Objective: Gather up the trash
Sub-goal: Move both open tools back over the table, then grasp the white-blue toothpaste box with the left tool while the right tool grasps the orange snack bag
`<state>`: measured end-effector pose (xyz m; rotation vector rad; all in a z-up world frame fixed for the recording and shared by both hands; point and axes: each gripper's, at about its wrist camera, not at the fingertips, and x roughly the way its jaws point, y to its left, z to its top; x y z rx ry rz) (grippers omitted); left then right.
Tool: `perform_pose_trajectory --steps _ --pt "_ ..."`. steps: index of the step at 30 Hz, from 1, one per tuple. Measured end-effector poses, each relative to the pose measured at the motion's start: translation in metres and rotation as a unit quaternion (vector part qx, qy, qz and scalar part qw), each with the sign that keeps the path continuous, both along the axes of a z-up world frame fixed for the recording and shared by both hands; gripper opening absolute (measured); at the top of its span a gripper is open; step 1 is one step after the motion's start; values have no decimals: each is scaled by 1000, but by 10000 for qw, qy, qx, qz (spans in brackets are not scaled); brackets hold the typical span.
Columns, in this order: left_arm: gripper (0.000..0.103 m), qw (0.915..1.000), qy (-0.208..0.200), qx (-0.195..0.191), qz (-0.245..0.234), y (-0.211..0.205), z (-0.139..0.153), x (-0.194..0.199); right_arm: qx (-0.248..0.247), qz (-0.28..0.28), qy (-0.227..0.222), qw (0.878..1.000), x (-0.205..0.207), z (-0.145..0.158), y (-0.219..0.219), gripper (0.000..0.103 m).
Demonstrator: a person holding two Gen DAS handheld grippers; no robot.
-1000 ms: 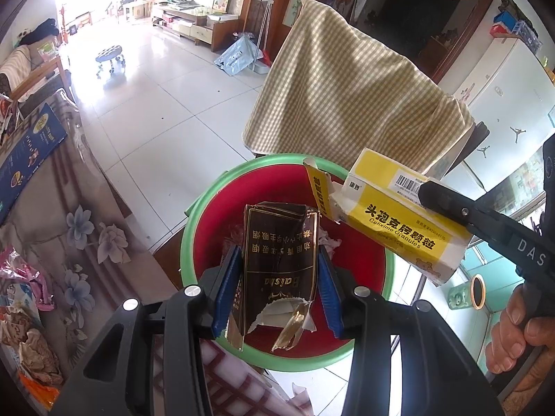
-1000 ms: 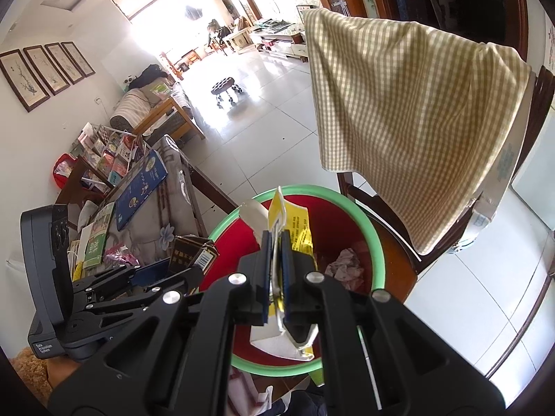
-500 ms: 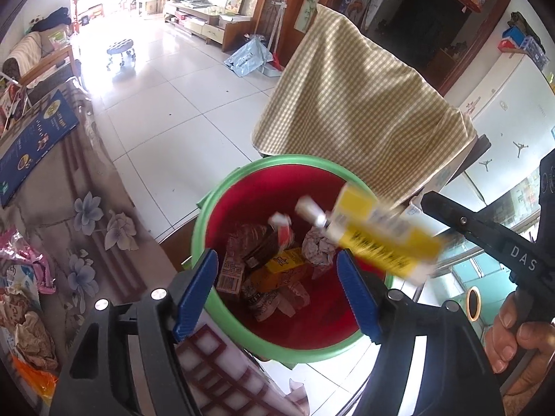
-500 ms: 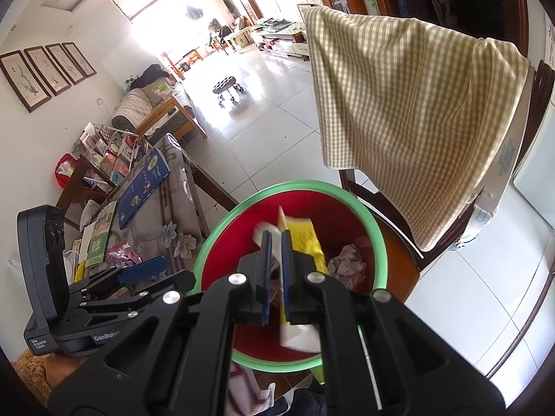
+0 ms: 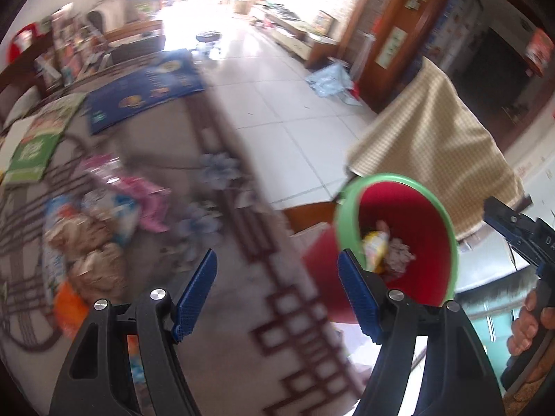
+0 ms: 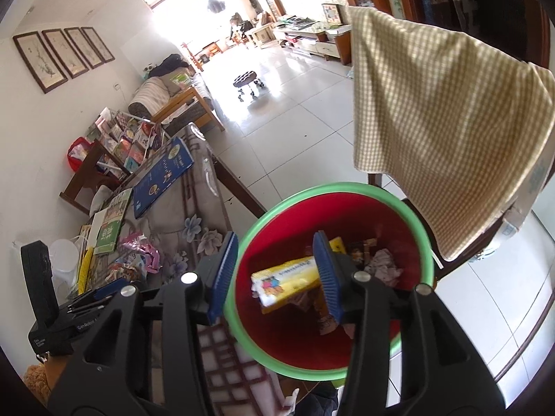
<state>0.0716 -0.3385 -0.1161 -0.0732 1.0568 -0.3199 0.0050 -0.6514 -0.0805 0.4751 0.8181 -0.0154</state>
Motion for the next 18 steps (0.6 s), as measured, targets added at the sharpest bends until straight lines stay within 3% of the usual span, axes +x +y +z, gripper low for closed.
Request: perform_pose_trajectory --steps 4,11,15,18 --pt "69 9962 48 94 859 61 -11 -8 -20 306 35 9995 12 -1 24 47" --pt "69 9737 302 314 2236 175 -38 -10 -47 1019 167 9946 27 -7 78 51" --pt "69 9684 506 517 2387 210 -57 19 -20 1349 274 9905 30 -13 110 51" --pt "69 9712 665 665 2188 215 -76 41 -32 1487 338 9883 27 -15 129 54"
